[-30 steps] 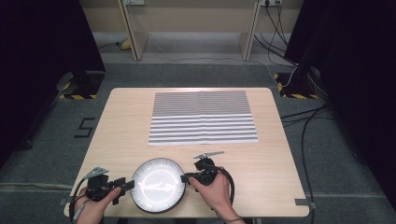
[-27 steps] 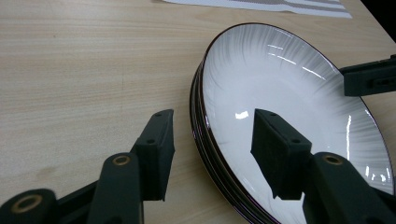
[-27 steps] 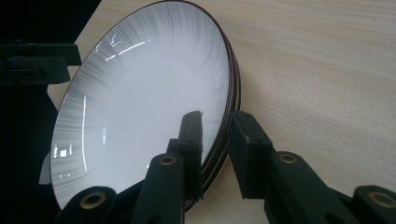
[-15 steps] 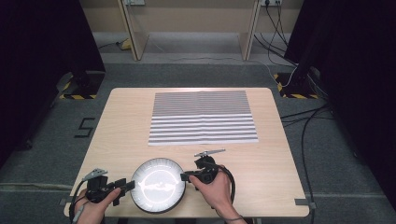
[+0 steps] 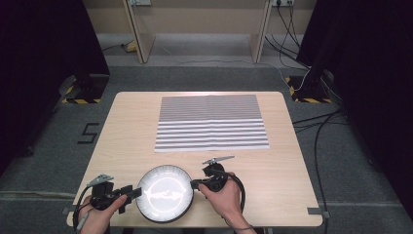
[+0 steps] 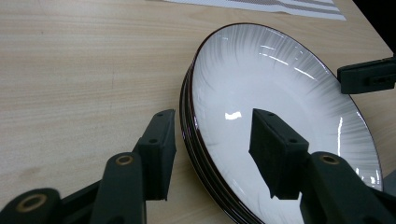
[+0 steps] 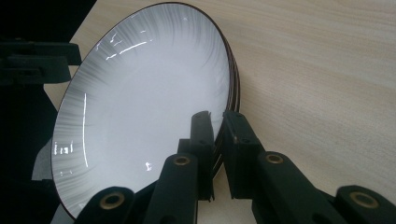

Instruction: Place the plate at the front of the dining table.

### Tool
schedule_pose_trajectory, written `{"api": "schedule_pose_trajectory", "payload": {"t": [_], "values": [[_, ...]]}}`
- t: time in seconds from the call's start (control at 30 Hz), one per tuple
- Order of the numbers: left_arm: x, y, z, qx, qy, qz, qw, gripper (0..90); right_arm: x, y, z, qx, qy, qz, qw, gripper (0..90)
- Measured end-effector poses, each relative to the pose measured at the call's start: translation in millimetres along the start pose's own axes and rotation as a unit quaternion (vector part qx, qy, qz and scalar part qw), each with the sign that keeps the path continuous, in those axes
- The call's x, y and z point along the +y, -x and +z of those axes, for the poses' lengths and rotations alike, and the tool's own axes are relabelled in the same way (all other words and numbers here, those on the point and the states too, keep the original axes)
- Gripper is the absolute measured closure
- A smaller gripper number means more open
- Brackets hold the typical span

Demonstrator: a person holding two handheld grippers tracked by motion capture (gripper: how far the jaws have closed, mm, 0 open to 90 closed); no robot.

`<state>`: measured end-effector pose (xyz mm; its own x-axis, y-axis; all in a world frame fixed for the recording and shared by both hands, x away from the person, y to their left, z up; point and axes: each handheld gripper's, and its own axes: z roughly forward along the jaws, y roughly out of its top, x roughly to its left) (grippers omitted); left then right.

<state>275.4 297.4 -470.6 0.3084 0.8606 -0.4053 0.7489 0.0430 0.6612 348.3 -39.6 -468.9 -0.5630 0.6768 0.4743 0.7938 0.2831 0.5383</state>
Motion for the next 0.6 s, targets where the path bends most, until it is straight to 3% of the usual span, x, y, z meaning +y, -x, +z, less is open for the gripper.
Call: {"api": "schedule_pose_trajectory", "payload": {"t": [0.27, 0.43, 0.6], "values": [[3.2, -1.0, 0.3, -0.003, -0.007, 0.001, 1.0, 50.1, 5.8, -1.1, 1.0, -0.008, -0.019, 0.004, 0.9998, 84.0], [4.4, -1.4, 1.1, 0.001, -0.008, 0.0, 1.0, 50.0, 4.2, -0.7, 1.1, -0.008, -0.005, 0.021, 0.9997, 86.6], [4.9, -0.9, 1.2, -0.001, -0.008, 0.001, 1.0, 49.9, 9.0, -4.7, 1.4, -0.024, -0.014, 0.015, 0.9995, 87.4]]}}
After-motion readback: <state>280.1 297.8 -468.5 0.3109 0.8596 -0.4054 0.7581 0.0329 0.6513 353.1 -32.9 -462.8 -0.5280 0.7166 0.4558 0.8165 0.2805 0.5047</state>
